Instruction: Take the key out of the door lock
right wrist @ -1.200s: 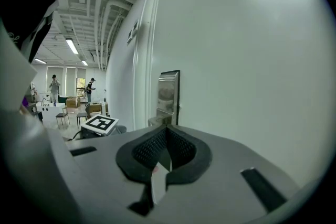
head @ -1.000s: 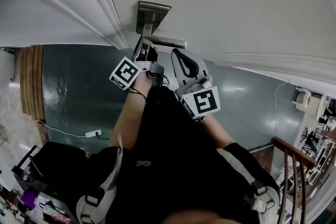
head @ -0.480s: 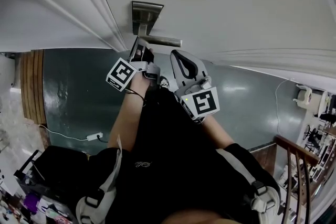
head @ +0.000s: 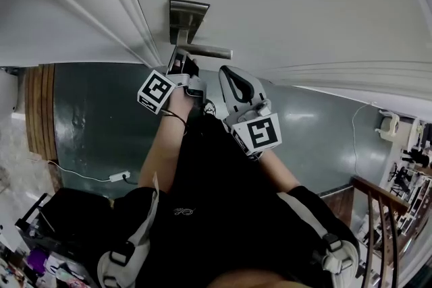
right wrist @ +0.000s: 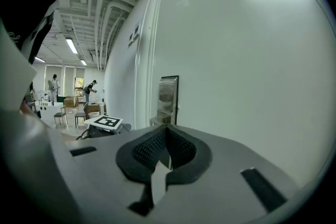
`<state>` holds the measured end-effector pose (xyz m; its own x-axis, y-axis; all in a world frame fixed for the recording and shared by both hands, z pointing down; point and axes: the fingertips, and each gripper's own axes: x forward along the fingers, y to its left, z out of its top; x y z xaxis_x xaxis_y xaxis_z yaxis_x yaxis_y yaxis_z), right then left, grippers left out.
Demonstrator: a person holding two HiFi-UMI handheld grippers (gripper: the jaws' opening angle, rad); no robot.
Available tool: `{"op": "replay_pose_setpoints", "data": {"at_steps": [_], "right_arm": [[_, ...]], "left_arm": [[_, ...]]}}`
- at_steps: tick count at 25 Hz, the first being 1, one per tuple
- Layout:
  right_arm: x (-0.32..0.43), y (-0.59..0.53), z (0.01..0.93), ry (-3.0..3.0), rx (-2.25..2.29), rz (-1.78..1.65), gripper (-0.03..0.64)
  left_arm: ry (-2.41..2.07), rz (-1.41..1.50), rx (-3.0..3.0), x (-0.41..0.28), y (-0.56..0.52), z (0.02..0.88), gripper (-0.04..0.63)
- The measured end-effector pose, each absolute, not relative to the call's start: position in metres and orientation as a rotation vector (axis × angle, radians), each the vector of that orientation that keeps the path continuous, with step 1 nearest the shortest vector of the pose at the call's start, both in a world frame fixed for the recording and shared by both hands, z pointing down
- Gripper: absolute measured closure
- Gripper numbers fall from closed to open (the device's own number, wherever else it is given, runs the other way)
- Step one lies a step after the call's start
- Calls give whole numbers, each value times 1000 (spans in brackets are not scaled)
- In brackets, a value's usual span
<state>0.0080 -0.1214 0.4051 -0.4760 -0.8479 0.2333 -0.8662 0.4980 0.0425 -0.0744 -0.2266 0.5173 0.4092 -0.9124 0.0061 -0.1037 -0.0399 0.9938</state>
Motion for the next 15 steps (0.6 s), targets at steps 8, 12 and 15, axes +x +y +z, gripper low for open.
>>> {"op": "replay_pose_setpoints", "data": {"at_steps": [8, 12, 15], "right_arm": [[9, -120, 405, -2511, 1475, 111, 609], [8, -117, 401, -2510, 1481, 106, 609], [12, -117, 402, -2505, 1488, 111, 608]], "left_arm": [[-987, -848, 1466, -75, -226, 519, 560], [-983, -823, 1490, -77, -224, 515, 560], [-1004, -863, 1457, -77, -224, 516, 560]]}}
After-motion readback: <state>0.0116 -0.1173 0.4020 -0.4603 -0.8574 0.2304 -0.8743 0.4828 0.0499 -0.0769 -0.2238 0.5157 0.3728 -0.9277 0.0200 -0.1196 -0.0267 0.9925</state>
